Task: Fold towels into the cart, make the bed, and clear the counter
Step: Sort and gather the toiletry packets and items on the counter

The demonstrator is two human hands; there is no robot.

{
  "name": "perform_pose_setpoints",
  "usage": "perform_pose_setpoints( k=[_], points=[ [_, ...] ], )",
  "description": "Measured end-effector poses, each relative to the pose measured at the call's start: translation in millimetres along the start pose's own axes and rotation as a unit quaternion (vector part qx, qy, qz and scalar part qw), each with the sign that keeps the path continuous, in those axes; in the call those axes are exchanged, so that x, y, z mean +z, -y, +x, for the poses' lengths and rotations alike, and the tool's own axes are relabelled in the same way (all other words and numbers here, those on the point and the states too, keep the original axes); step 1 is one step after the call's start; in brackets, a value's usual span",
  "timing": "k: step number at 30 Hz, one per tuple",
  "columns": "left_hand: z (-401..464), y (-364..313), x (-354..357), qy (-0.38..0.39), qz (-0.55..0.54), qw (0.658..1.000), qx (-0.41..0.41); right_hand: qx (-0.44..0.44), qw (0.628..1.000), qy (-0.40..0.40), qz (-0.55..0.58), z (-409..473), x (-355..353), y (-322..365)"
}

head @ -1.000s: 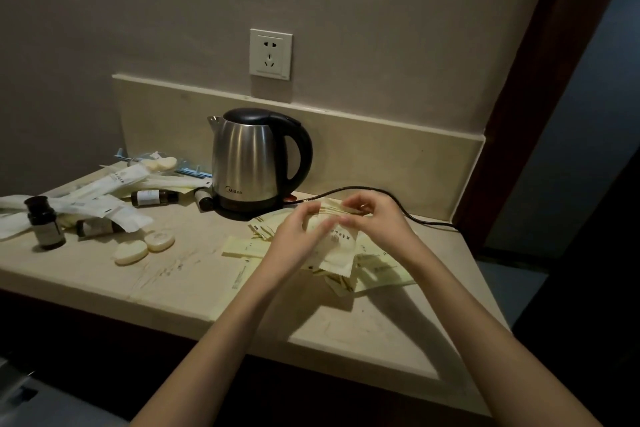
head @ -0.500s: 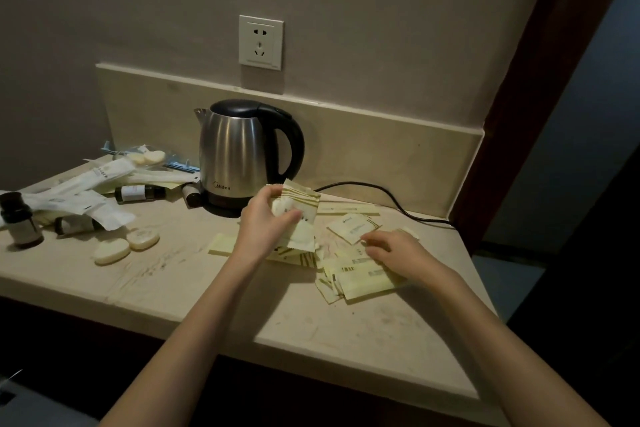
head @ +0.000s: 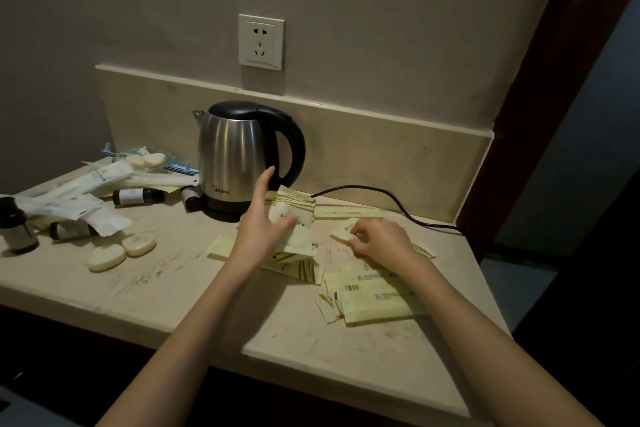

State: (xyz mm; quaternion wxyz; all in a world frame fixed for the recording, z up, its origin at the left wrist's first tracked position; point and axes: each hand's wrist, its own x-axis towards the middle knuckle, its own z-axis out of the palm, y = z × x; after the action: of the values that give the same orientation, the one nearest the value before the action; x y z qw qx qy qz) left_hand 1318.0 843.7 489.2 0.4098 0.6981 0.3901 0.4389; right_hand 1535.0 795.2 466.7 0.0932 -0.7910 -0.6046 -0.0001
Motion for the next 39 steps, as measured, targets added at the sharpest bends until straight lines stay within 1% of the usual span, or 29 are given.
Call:
perform_pose_setpoints(
  k=[2,4,6,9,10,12,14,16,18,22,24,26,27,29,31,34,37,39],
  points=[
    [-1.5,1.0,-0.7,0.017,0.013,1.0,0.006,-0.003,0.999,-0.004,0.036,-4.1,-2.3,-1.4],
    [-2.3,3.6,-1.8,0.027,0.025,0.999,0.002,0.012,0.991,-0.025,0.13,-10.3,-6.5,-3.0],
    [-4.0,5.6,-1.7,0.029,0.032,0.999,-0.013,0.02,0.974,-0.059,0.219,-18.5,-14.2,-1.6],
    [-8.7,2.2,-0.6,0.036,0.027,0.998,-0.038,0.013,0.931,-0.118,0.346,-33.3,-30.0,10.0],
    [-10.1,0.5,0.3,0.035,0.033,0.998,-0.045,0.001,0.918,-0.133,0.374,-38.3,-35.1,16.0],
    [-12.8,-3.7,1.9,0.029,0.036,0.997,-0.059,-0.025,0.907,-0.138,0.397,-48.2,-42.4,30.3],
    [-16.4,-10.0,3.9,0.027,0.02,0.997,-0.064,-0.058,0.907,-0.123,0.399,-56.3,-43.4,43.8],
    [-19.6,-15.0,6.2,0.022,-0.01,0.997,-0.073,-0.087,0.918,-0.105,0.372,-63.4,-39.6,53.8],
    [-24.2,-18.6,5.9,0.022,-0.036,0.995,-0.087,-0.103,0.926,-0.088,0.353,-69.3,-34.6,60.1],
    [-33.4,-16.1,3.8,0.024,-0.046,0.994,-0.091,-0.12,0.927,-0.021,0.356,-77.6,-30.7,67.2],
    [-37.2,-16.2,-1.1,0.02,-0.089,0.99,-0.104,-0.108,0.919,-0.023,0.378,-81.7,-32.8,65.0],
    [-38.2,-15.3,-8.7,0.014,-0.135,0.981,-0.137,-0.079,0.912,-0.059,0.397,-84.4,-32.8,52.1],
    [-37.7,-13.5,-12.7,0.005,-0.14,0.979,-0.147,-0.054,0.914,-0.072,0.395,-84.8,-31.0,42.3],
    [-36.4,-10.2,-19.3,-0.018,-0.123,0.982,-0.144,0.014,0.929,-0.062,0.364,-85.6,-24.7,21.0],
    [-35.4,-6.5,-21.5,-0.034,-0.105,0.985,-0.131,0.061,0.953,-0.02,0.297,-87.8,-15.8,2.5],
    [-34.9,-3.8,-18.2,-0.04,-0.083,0.99,-0.11,0.068,0.971,0.043,0.224,-93.3,-6.6,-7.5],
    [-32.2,-1.3,-19.5,-0.047,-0.056,0.993,-0.087,0.045,0.976,0.054,0.207,-90.0,-3.2,-0.5],
    [-29.1,1.8,-26.5,-0.059,-0.037,0.994,-0.079,0.035,0.975,0.078,0.205,-84.8,-4.3,7.1]
  ],
)
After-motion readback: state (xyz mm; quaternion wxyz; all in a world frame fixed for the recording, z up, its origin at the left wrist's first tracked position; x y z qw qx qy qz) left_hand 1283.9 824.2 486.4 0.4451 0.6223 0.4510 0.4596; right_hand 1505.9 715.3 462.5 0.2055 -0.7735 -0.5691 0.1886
